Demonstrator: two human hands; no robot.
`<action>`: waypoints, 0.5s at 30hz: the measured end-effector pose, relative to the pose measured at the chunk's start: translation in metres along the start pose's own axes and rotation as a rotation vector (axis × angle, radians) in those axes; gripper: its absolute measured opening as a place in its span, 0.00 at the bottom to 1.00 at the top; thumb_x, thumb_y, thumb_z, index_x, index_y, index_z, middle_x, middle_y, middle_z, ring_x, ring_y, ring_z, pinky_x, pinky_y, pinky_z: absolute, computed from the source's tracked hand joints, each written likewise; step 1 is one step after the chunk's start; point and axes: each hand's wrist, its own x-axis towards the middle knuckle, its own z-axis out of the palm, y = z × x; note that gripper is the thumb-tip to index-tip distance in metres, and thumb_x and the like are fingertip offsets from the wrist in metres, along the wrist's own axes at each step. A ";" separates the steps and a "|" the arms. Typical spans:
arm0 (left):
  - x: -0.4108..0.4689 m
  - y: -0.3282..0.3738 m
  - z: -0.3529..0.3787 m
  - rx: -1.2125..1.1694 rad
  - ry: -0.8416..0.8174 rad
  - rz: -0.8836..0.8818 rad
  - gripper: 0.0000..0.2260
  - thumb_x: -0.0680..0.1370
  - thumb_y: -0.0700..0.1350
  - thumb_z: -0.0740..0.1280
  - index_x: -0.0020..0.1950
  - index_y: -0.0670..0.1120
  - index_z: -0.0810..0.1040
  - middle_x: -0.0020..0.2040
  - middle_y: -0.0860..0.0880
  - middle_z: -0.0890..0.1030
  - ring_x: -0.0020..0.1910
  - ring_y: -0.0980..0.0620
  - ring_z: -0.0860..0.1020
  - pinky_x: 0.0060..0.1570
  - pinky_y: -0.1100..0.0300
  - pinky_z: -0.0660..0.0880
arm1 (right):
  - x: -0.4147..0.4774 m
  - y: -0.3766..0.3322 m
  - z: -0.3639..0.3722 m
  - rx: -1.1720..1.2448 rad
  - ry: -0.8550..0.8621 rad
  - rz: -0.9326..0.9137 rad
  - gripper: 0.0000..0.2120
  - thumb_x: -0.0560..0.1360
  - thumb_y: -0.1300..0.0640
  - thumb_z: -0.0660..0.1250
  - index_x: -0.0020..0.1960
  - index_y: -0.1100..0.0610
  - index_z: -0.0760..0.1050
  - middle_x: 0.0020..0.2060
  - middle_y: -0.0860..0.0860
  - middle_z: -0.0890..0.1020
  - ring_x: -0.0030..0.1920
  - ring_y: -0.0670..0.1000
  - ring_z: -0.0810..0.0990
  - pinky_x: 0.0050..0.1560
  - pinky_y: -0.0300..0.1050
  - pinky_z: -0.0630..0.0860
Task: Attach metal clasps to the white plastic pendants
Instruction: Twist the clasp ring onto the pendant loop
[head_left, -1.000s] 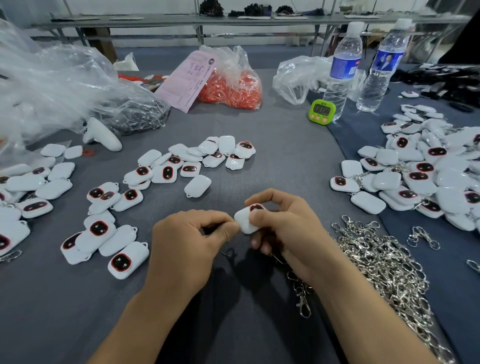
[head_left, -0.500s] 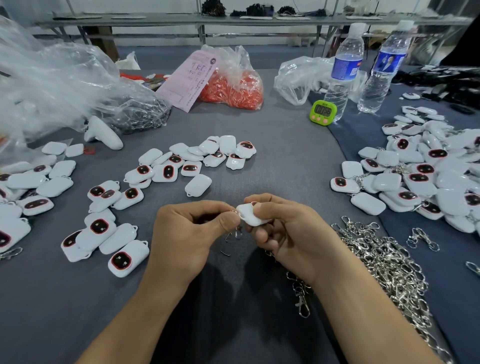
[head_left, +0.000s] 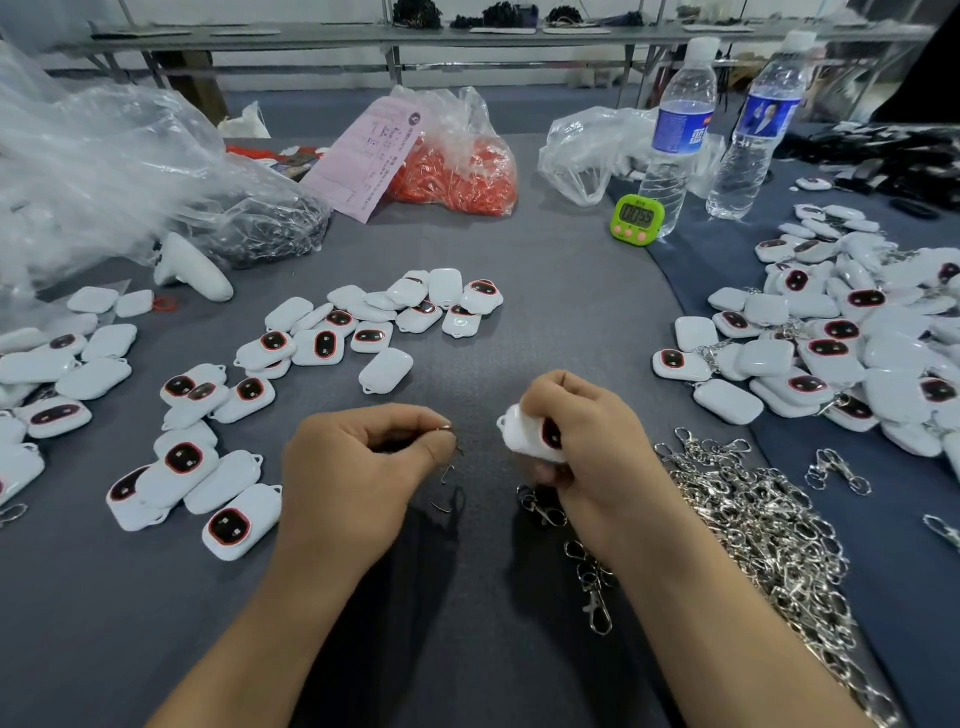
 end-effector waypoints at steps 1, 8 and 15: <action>0.000 0.001 0.000 -0.079 -0.011 -0.036 0.12 0.69 0.40 0.80 0.39 0.59 0.86 0.34 0.57 0.85 0.33 0.62 0.82 0.35 0.74 0.74 | 0.000 0.001 0.000 -0.035 -0.012 -0.019 0.16 0.75 0.65 0.68 0.31 0.52 0.72 0.34 0.56 0.77 0.26 0.48 0.69 0.24 0.39 0.62; 0.001 0.001 0.002 -0.196 -0.126 -0.123 0.08 0.73 0.40 0.75 0.42 0.53 0.88 0.37 0.49 0.87 0.37 0.52 0.85 0.40 0.66 0.80 | -0.008 0.014 0.010 -0.682 -0.020 -0.337 0.05 0.73 0.53 0.76 0.39 0.46 0.84 0.24 0.45 0.79 0.24 0.41 0.73 0.25 0.31 0.66; -0.001 -0.001 0.000 -0.026 -0.100 -0.028 0.10 0.70 0.41 0.78 0.40 0.57 0.87 0.35 0.56 0.86 0.36 0.58 0.84 0.39 0.67 0.79 | -0.011 0.010 0.010 -0.642 0.011 -0.384 0.10 0.73 0.57 0.75 0.39 0.42 0.86 0.28 0.47 0.83 0.28 0.45 0.78 0.28 0.33 0.71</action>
